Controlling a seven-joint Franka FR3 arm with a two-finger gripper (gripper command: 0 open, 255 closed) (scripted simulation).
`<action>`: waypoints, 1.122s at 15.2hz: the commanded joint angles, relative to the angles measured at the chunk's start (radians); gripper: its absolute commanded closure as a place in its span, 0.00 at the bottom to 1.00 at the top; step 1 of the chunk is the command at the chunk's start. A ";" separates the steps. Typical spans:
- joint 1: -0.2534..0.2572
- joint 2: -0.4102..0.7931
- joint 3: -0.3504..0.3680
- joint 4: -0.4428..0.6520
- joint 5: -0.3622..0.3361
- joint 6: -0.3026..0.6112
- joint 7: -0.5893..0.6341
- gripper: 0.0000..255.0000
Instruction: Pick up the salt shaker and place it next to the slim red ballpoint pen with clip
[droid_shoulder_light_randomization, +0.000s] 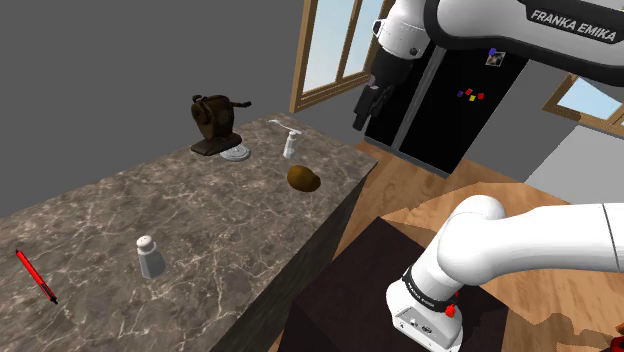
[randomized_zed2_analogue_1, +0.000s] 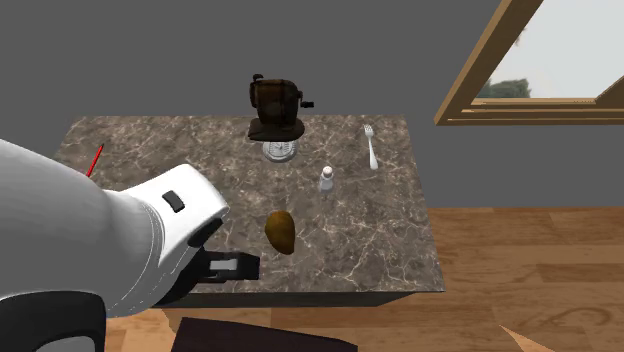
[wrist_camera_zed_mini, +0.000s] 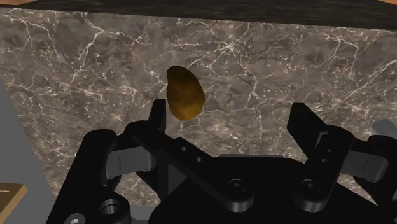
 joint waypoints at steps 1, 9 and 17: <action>0.000 0.000 0.000 0.000 0.000 0.000 0.000 0.00; -0.019 0.184 -0.108 -0.050 -0.008 0.262 -0.111 0.00; -0.016 0.441 -0.212 -0.003 0.038 0.489 -0.242 0.00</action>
